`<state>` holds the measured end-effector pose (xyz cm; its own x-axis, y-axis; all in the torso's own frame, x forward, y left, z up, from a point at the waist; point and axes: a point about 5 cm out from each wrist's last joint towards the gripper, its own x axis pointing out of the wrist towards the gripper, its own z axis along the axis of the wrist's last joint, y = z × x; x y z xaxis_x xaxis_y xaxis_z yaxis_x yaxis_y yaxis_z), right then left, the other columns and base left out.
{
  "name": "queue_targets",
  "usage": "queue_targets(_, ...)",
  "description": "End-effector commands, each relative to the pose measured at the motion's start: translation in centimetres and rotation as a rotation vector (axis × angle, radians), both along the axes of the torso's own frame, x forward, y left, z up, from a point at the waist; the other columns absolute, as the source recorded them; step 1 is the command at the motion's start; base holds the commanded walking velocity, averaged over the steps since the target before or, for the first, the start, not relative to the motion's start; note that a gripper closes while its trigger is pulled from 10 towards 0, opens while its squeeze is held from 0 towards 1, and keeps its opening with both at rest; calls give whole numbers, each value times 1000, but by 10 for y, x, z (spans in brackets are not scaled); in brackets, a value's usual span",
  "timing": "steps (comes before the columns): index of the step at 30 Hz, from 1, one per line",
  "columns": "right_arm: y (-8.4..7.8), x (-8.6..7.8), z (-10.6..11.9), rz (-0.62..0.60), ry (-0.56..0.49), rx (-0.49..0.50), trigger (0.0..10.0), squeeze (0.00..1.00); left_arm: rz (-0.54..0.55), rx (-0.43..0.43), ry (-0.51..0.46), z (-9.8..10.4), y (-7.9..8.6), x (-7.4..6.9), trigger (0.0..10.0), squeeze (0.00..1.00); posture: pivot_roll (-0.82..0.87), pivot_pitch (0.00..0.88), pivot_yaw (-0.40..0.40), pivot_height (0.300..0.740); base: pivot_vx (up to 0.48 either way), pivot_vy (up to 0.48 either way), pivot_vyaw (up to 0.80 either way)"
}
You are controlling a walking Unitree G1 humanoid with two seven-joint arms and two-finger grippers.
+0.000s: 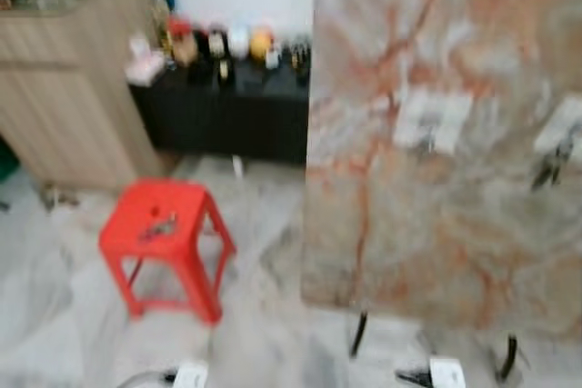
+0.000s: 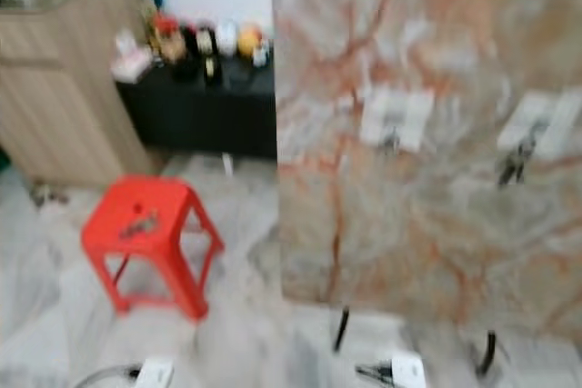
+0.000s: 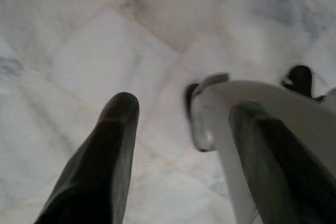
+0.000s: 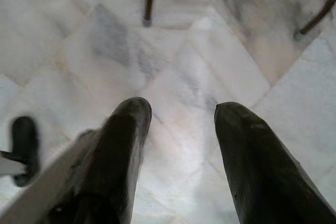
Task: Hang keys on a hook
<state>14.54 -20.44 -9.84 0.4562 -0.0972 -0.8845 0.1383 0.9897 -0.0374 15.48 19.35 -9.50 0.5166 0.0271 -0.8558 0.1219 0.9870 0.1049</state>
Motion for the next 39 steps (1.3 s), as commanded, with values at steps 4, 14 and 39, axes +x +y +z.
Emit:
queue_targets(4,7,10,3,12,-24,-6,10000,0,9,25,15,0,11,-3,10000,0,24,0,-39,740,0,476,0)
queue_targets(14,8,17,5,25,-42,-14,10000,0,41,19,-2,2,11,2,10000,0,37,0,-47,740,0,476,0)
queue_targets(39,1,23,9,2,-77,-53,10000,0,54,15,12,1,7,1,10000,0,29,0,-53,740,0,476,0)
